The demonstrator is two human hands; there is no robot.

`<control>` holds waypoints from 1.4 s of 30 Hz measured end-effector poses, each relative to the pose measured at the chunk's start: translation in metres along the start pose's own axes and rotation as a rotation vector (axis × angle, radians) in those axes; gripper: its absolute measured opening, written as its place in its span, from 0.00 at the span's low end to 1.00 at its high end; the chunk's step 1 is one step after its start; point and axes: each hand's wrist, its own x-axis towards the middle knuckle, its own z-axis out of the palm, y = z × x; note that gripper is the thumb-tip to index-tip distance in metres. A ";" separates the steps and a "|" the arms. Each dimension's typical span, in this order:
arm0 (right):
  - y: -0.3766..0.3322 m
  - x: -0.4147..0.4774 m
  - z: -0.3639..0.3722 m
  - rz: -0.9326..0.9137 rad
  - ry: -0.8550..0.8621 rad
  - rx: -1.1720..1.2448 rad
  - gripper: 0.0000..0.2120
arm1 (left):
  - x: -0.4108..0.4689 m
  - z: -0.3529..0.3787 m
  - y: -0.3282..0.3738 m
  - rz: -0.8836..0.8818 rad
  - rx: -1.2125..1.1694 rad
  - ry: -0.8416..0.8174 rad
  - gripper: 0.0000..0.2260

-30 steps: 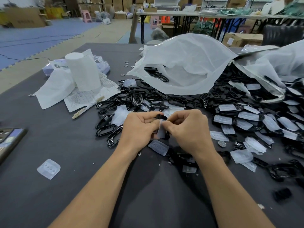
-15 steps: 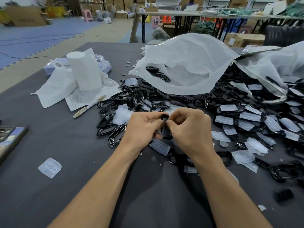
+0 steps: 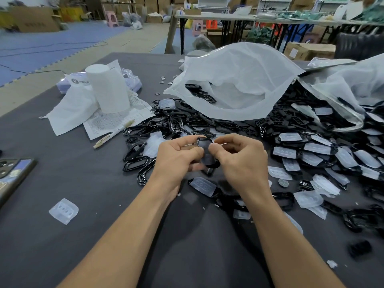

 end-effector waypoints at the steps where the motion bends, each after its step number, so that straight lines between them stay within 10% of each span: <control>1: 0.001 0.001 0.000 0.030 -0.043 0.037 0.04 | 0.001 0.000 0.000 0.000 -0.008 0.022 0.12; 42: 0.004 0.005 0.003 0.140 -0.133 0.205 0.05 | 0.001 0.004 -0.002 -0.001 0.130 0.113 0.04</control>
